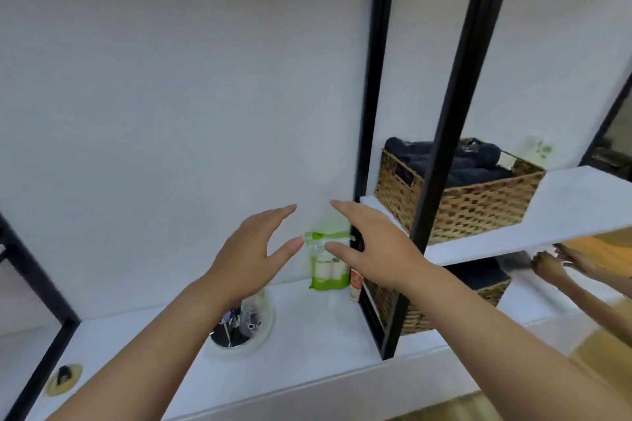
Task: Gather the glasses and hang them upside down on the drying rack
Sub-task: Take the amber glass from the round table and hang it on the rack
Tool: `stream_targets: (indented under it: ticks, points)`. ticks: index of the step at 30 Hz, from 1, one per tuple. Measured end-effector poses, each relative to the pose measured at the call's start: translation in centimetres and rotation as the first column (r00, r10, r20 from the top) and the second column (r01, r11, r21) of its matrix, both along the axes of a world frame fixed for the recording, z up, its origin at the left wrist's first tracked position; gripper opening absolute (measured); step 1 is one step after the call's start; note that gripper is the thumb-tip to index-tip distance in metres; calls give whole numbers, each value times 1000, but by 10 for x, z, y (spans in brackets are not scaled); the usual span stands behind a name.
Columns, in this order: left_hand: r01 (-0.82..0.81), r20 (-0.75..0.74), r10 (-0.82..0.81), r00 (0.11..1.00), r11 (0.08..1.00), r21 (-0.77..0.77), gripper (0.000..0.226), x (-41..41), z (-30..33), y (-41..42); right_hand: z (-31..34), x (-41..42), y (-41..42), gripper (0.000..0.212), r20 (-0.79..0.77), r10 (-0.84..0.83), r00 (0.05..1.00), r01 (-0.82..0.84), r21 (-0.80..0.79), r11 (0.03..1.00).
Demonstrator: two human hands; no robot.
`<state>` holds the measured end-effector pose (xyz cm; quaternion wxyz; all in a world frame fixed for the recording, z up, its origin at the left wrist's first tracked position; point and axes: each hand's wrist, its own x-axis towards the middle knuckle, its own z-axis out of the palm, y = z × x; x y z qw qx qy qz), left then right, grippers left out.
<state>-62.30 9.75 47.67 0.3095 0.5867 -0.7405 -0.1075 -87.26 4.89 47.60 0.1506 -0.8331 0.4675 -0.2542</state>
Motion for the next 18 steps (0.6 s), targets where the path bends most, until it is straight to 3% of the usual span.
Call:
stream_targets:
  ticks: [11,18]
  points:
    - [291,-90,-316,944,932,-214,64,-169,118,30,117,-156,98,75,194,-220,956,256,-185,949]
    - [546,-106,-583,805,799,-251,58,-250,139,23,137,-217,150,70,219,-424,879,463,-179,868]
